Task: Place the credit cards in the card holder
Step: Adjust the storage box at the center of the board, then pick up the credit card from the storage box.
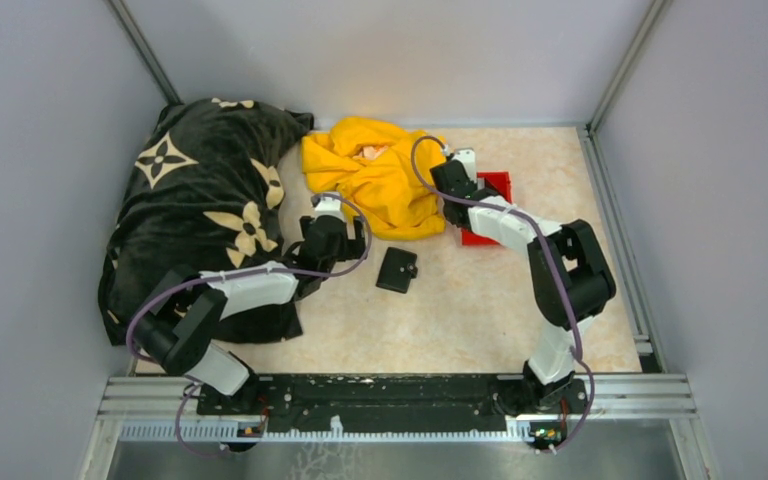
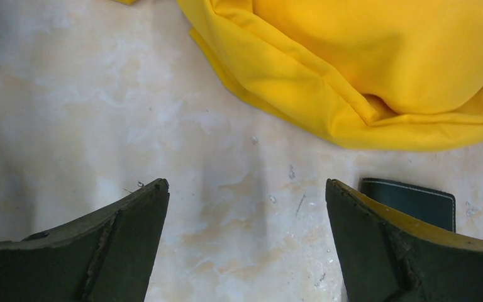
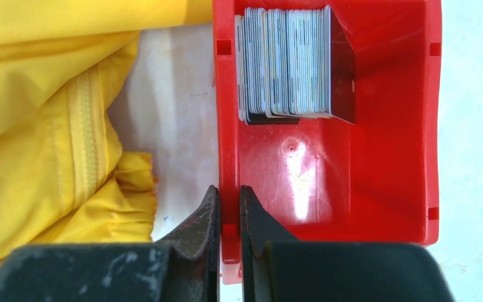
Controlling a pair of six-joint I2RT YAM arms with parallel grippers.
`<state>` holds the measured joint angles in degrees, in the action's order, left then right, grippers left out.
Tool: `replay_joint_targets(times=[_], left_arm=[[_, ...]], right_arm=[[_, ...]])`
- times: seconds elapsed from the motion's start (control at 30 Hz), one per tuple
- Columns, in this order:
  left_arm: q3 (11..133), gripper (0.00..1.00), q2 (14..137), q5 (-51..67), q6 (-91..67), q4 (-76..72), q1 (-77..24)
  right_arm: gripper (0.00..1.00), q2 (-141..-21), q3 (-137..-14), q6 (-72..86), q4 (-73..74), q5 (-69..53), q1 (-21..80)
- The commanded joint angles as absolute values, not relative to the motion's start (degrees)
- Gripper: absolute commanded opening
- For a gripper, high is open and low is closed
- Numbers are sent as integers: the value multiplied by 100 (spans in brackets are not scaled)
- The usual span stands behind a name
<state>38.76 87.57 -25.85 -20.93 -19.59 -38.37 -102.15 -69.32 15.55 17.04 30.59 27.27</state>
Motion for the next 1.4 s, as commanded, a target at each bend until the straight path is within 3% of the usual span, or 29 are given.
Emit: replay_joint_targets(times=[0.0, 0.2, 0.4, 0.57, 0.93, 1.03, 1.07, 1.37], left_arm=[[4009, 100, 8861, -2461, -2318, -1750, -4024], [4012, 100, 8975, -2443, -2412, -1732, -4194], [4066, 100, 9043, -2443, -2488, -1734, -4262], [4115, 100, 9020, -2476, -2565, -1723, -4271], [3621, 100, 7998, -2637, -3005, -2454, -4252], [3092, 95, 7587, -1850, -2927, -3146, -4140], [2981, 98, 7514, -1594, -2885, -3315, -4120], [3225, 100, 7560, -1515, -2710, -2658, -4129]], right_arm=[[1, -9975, -6777, 1370, 1877, 2955, 2953], [13, -9892, -6710, 1441, 1981, 3123, 2953], [48, -9671, -6731, 1403, 2105, 3241, 2953], [59, -9514, -6839, 1363, 2246, 3280, 2953], [63, -8455, -6804, 1229, 1637, 3419, 2923], [64, -8565, -6893, 1189, 1565, 3328, 2761], [63, -8643, -6939, 1229, 1594, 3282, 2682], [63, -9021, -6926, 1556, 1247, 1771, 1813]])
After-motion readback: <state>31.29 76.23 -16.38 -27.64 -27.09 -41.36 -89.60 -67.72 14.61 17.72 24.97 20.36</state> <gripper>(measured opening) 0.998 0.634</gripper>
